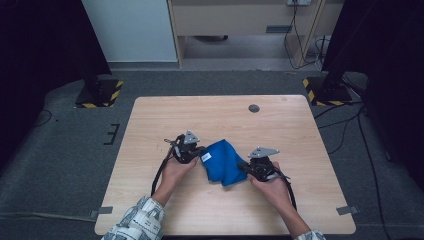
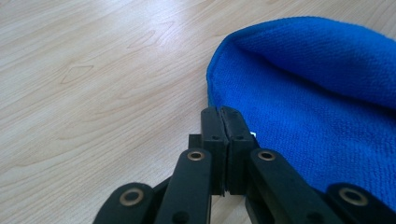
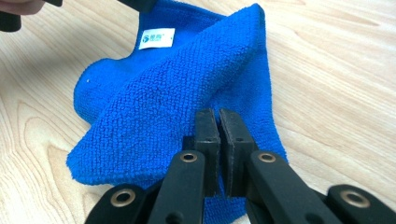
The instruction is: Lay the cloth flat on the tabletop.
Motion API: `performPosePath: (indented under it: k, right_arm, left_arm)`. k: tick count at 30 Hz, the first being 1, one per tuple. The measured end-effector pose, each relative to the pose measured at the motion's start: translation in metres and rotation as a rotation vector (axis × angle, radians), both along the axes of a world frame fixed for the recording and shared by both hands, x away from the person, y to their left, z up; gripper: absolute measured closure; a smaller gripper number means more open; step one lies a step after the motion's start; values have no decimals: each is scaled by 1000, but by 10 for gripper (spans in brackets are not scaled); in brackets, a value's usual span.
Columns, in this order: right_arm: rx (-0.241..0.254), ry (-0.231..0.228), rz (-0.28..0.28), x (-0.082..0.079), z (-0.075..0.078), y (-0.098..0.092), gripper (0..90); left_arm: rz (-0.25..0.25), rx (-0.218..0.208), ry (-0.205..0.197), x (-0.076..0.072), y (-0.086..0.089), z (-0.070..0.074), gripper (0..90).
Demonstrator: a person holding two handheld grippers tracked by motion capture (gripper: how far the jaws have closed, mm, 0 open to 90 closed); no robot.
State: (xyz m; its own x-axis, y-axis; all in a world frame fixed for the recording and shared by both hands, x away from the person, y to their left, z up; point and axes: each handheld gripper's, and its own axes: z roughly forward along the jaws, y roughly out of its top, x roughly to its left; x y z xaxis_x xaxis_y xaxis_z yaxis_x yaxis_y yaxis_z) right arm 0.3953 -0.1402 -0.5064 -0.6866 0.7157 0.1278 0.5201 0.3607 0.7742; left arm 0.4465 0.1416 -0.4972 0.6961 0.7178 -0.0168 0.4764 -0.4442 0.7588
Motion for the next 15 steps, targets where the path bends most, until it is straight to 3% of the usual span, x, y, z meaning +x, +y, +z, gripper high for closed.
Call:
performPosePath:
  k: [15]
  right_arm:
    - [34,-21,-51,3,13,-25,871]
  left_arm:
    - [15,-19,-8,2,6,4,889]
